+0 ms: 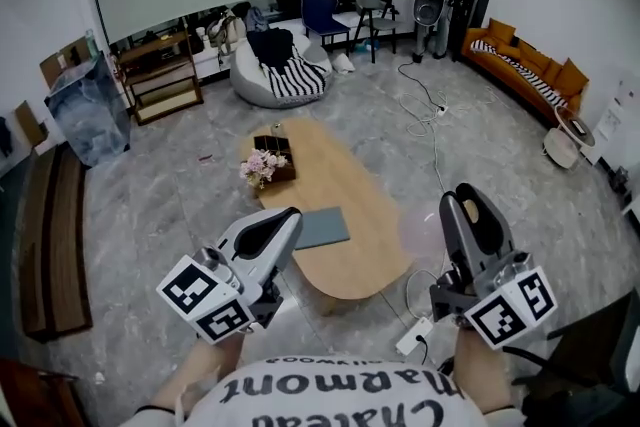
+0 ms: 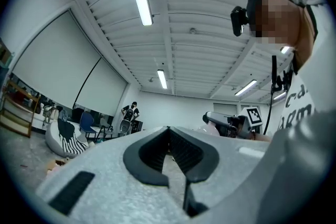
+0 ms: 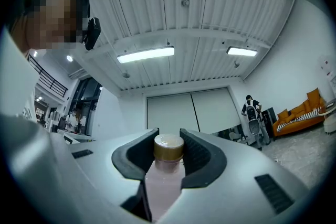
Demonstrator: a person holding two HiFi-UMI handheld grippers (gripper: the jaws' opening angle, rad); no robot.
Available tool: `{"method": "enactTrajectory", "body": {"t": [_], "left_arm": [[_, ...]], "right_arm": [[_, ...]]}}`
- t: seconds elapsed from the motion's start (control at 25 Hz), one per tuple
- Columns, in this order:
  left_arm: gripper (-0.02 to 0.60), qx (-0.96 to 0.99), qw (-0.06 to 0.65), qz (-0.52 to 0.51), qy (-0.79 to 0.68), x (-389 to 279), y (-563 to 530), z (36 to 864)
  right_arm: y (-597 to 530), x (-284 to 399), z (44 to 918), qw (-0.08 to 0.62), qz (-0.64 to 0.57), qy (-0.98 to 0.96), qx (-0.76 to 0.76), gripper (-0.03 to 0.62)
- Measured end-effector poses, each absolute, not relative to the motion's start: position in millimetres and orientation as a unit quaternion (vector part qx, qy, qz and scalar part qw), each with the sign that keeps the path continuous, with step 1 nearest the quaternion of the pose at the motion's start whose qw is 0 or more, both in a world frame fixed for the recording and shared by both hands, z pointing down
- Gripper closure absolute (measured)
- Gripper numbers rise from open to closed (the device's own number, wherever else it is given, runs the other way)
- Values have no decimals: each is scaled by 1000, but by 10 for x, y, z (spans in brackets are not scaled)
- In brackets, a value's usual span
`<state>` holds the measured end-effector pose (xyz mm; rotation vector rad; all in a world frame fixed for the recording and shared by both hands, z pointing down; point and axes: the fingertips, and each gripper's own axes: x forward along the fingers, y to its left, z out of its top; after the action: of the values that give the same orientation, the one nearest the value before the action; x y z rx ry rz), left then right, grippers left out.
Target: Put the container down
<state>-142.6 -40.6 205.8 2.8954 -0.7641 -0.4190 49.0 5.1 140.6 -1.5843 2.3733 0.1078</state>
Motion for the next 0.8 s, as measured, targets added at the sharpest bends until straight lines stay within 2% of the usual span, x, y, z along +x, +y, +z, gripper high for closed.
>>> {"method": "enactTrajectory", "body": {"t": [0.4, 0.8], "left_arm": [[568, 954, 115, -125, -245, -1278, -847, 2446], [568, 950, 101, -120, -271, -838, -1692, 2424]], "right_arm": [[-509, 553, 1773, 115, -6, 823, -556, 469], [-1451, 1008, 1853, 121, -17, 835, -536, 469]]}}
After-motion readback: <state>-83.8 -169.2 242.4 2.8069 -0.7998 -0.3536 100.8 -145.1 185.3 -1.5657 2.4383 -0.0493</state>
